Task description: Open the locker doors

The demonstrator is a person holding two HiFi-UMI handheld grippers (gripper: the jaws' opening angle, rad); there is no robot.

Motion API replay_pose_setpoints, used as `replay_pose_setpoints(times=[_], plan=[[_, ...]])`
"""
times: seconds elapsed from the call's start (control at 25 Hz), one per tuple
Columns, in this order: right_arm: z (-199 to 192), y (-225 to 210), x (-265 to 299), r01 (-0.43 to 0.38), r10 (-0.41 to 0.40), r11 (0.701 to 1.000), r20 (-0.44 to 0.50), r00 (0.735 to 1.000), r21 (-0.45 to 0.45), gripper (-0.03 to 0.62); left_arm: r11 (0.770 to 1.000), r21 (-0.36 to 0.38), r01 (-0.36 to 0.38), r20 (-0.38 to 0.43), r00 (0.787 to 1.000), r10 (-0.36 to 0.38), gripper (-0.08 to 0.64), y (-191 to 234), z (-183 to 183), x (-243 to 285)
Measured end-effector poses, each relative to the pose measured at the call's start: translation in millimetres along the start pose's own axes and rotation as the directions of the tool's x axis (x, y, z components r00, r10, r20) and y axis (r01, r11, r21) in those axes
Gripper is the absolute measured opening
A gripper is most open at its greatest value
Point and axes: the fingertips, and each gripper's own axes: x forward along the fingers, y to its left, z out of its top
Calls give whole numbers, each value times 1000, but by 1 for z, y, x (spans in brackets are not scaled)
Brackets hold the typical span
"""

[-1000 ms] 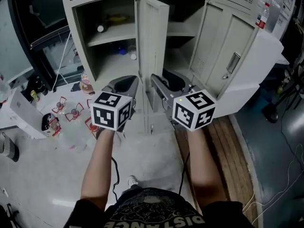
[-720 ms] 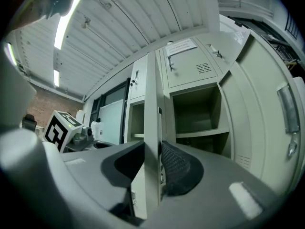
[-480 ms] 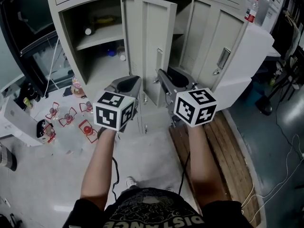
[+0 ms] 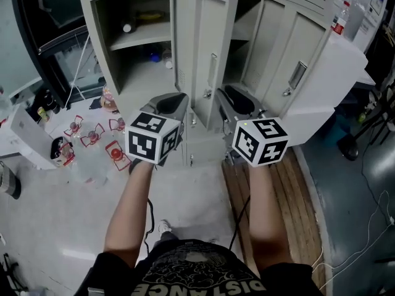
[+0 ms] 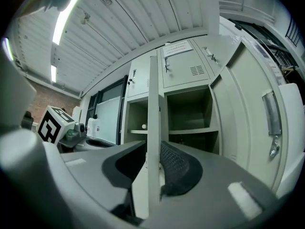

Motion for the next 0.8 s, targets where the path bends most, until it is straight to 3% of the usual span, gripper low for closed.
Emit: replay_pose_setpoints(times=[0.4,0.8], plan=[[-19,13,-10,-87,88,996,-43,995,9,55,992,-20,-124,-14,992,124,3,-7,-13,-27],[-33,27,-9,-150,151,989,-52,987,6,-2,968,-28,-251,-33,968,250,3,4,-26,-62]])
